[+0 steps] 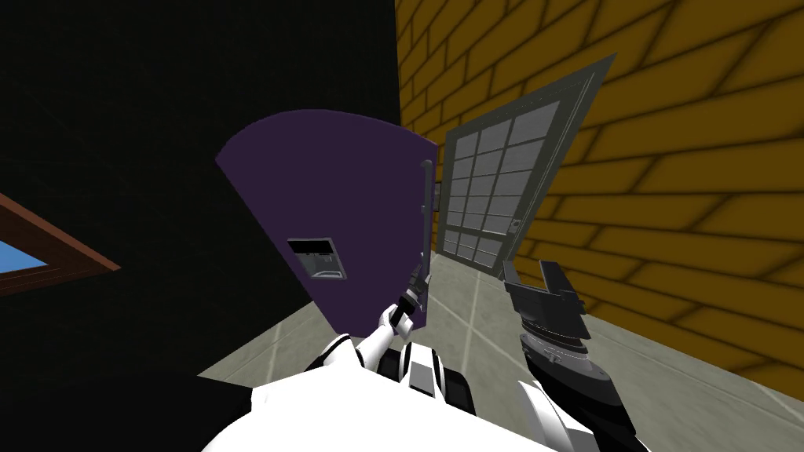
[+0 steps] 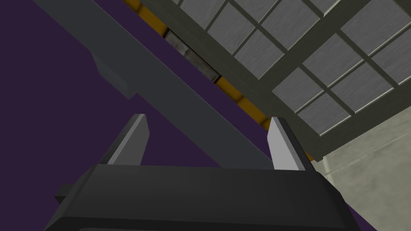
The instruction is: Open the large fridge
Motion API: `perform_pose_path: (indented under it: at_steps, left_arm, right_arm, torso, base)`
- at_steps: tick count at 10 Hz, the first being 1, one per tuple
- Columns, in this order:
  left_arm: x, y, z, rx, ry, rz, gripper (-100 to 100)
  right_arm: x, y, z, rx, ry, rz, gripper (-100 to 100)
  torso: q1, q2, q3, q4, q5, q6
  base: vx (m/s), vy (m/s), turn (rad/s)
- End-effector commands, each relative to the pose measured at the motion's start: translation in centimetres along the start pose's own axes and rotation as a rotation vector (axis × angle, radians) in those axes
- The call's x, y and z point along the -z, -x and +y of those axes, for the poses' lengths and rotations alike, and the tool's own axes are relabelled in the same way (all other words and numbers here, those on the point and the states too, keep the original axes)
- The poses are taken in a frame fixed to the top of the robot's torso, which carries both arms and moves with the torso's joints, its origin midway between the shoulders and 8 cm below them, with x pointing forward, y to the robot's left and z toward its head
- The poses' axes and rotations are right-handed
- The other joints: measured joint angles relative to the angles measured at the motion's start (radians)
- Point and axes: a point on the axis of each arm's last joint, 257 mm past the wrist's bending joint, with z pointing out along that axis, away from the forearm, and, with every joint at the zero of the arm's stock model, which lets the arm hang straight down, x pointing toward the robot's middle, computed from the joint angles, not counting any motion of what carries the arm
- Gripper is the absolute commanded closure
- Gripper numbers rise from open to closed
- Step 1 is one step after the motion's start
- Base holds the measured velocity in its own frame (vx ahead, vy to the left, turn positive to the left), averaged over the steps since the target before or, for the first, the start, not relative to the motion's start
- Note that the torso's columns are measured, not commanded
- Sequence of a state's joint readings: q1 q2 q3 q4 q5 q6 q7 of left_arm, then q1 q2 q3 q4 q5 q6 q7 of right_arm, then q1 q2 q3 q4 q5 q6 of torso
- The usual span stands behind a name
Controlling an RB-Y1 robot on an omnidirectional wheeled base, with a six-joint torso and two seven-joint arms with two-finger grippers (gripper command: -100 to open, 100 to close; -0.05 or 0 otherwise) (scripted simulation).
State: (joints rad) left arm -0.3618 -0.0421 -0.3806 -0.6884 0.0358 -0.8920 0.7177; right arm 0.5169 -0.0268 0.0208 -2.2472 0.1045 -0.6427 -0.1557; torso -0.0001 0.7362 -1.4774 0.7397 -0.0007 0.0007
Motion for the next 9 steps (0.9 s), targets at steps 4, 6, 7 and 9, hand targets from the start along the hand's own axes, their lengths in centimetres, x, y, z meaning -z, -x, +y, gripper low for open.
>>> perform_pose_path:
  at_steps: [4,6,7,9]
  left_arm:
    - [-0.1,-4.1,2.3,0.044,0.071,0.120,100]
    - [0.1,-5.8,3.4,0.065,0.106,0.170,100]
    - [0.1,-5.8,3.4,0.065,0.106,0.170,100]
    - [-1.2,-6.7,3.7,0.074,0.126,0.183,-100]
  right_arm:
    - [0.0,0.0,0.0,0.000,0.000,0.000,0]
    - [0.0,0.0,0.0,0.000,0.000,0.000,0]
    - [0.0,0.0,0.0,0.000,0.000,0.000,0]
    - [0.0,0.0,0.0,0.000,0.000,0.000,0]
  torso:
    - [0.000,0.002,0.001,0.001,0.000,-0.003]
    - [0.004,0.007,0.005,0.001,0.001,-0.002]
    - [0.005,0.006,0.004,0.001,0.001,-0.003]
    - [0.003,0.003,0.002,0.002,0.000,-0.006]
  base:
    - [-0.232,0.102,-0.068]
    - [-0.267,0.167,-0.103]
    - [-0.213,0.130,-0.071]
    - [-0.184,0.063,-0.015]
